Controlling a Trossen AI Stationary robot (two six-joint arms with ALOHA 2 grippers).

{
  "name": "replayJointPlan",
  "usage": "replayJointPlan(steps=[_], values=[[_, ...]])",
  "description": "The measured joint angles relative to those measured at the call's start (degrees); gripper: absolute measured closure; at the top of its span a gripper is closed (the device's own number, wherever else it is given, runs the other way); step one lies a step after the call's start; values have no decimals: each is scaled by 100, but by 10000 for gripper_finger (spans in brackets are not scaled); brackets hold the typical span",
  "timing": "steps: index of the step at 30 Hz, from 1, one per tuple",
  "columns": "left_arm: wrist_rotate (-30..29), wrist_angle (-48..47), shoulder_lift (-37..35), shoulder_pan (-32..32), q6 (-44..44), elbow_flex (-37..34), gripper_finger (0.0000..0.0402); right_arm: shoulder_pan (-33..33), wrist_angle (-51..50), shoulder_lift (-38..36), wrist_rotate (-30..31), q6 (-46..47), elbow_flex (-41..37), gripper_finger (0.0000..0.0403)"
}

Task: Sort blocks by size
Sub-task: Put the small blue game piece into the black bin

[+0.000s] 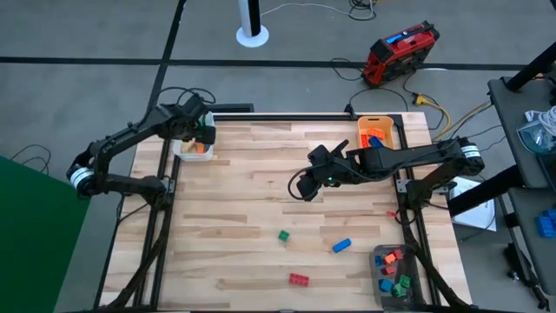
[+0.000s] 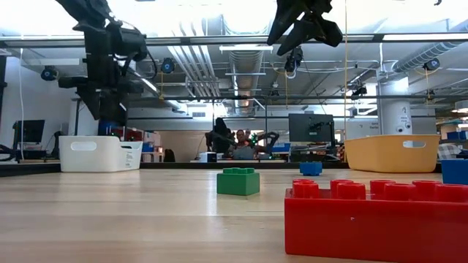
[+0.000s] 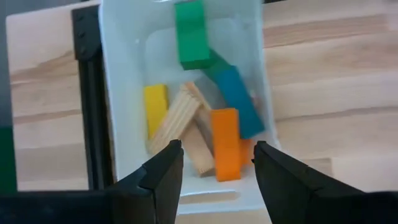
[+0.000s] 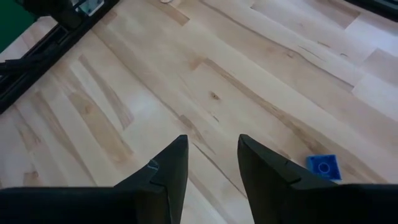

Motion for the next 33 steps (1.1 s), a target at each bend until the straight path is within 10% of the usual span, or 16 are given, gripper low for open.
replayJointPlan(steps=[22,33], values=[[-319,1273,-665,-3949,-1349,0,227,-1016,-479,121,-443,134,0,253],[-507,2068,-1026,-4336,-1149,64,227,-1813,-1222,1041,-1112,-346,2,197]])
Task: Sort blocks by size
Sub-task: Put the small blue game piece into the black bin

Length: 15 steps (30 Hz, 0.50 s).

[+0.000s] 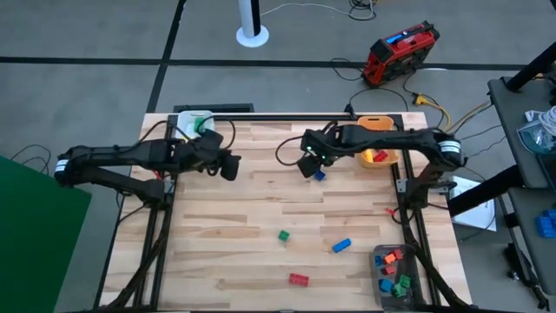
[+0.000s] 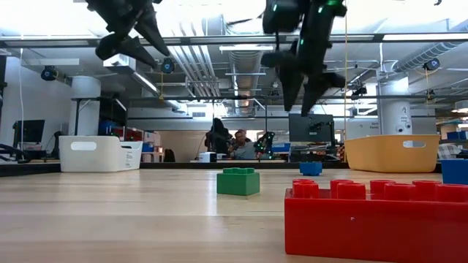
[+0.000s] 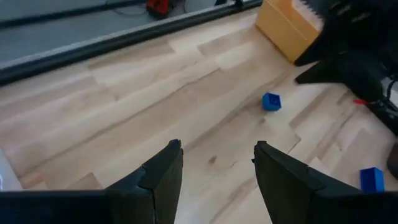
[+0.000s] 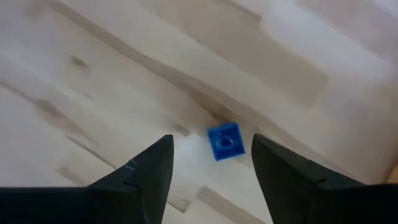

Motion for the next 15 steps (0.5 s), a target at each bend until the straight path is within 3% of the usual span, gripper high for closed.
replayJointPlan(steps=[10,15], values=[[-531,-40,-39,7,393,105,227,-273,-43,993,-688,-560,0,143],[-583,-144,-24,7,418,105,227,-281,-41,1404,-753,-878,0,116]])
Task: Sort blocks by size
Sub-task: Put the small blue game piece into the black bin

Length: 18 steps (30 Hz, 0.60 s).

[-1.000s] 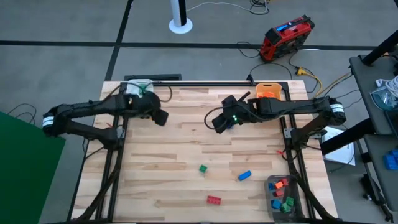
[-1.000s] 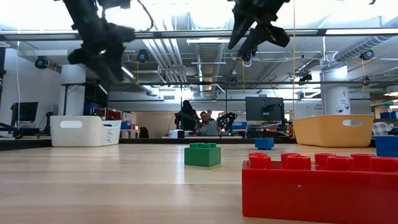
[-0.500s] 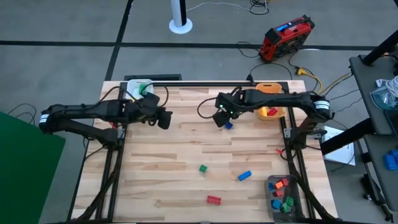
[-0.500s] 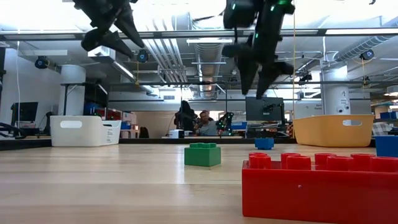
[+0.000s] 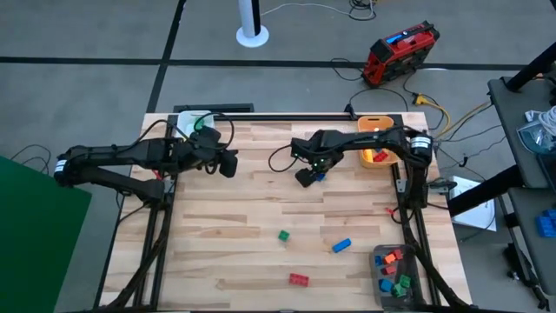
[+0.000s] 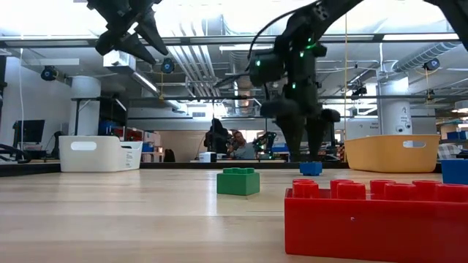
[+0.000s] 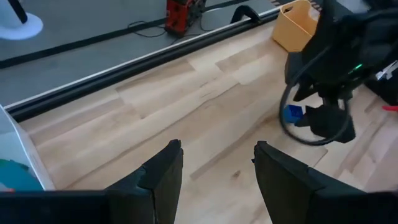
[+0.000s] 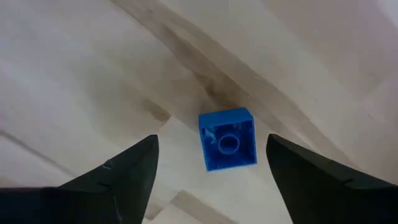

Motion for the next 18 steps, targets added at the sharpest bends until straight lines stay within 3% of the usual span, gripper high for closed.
replayJointPlan(steps=[10,14,18], values=[[-13,6,1,0,111,0,227,-63,38,586,3,-524,7,98],[-15,6,2,0,111,0,227,-59,85,623,-23,-672,17,124],[-15,8,14,0,111,-2,227,-57,90,623,-45,-654,17,180]])
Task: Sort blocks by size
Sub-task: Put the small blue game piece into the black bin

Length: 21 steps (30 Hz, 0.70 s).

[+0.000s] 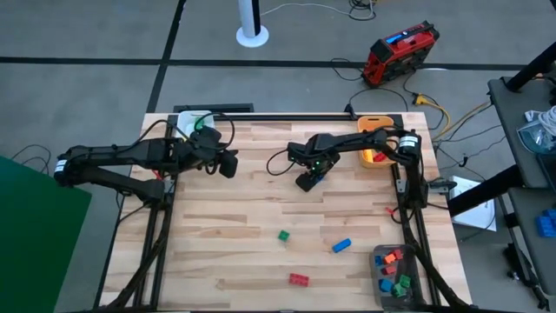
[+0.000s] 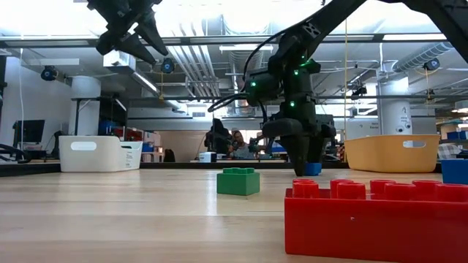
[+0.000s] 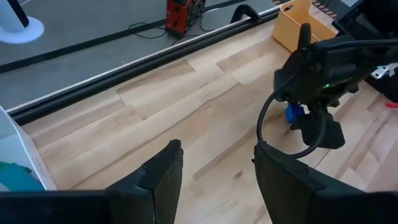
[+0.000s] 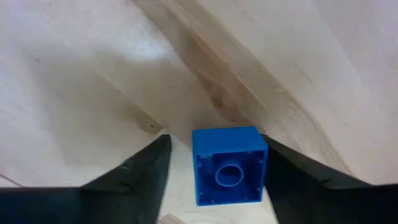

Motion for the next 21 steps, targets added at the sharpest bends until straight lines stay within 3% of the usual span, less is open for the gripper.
replayJointPlan(steps=[5,14,21], values=[[0,5,77,0,-14,-2,227,0,20,2,-58,-3,-4,276],[2,7,327,0,-20,-4,227,98,-242,-658,-169,345,-37,275],[2,22,401,0,-10,-7,227,1049,-590,-1956,-612,1551,-35,275]])
